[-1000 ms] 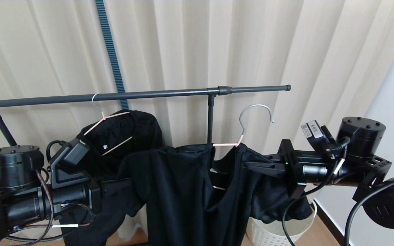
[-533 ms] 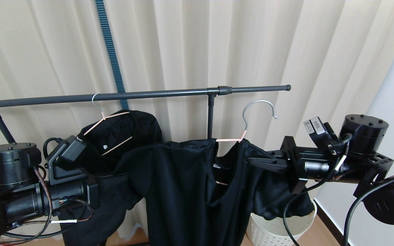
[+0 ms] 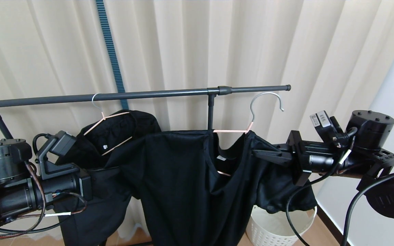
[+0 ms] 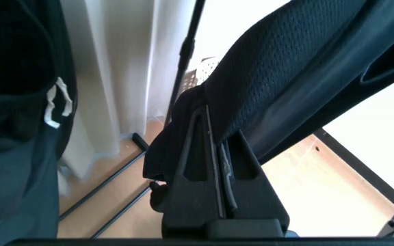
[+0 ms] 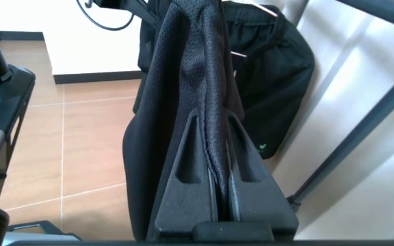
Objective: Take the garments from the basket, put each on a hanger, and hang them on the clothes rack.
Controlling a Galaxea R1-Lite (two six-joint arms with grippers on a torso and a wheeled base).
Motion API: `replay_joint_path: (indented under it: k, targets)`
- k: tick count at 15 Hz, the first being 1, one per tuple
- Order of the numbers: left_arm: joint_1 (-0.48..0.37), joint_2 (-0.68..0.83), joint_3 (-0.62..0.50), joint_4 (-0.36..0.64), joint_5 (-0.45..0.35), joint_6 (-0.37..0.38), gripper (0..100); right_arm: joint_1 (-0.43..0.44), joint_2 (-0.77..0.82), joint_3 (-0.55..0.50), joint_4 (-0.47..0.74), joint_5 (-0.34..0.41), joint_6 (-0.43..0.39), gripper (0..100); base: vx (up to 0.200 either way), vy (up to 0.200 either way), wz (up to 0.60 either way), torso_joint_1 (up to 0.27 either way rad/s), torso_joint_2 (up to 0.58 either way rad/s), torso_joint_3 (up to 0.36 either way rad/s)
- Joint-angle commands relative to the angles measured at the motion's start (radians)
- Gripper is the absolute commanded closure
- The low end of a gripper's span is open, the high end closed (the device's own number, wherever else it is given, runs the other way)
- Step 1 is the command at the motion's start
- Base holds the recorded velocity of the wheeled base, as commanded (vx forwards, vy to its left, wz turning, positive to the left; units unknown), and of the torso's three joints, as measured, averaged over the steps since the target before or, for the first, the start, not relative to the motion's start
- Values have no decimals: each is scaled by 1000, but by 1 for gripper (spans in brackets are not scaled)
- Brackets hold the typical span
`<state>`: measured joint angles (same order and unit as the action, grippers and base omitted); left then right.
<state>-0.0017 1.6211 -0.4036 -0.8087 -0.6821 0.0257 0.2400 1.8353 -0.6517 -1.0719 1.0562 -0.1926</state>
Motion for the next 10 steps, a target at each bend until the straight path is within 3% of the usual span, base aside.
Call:
replay_joint_path:
  k: [1,10]
  targets:
    - [8,0,-3,0,0,2,100,-18,-2,-3,0,1,-1,100,0,0,0,0,0,0]
    - [20,0,-9,-1,0,-4,100,-87,-18,-17,-11,50,-1,100,0,0,0,0,0,0]
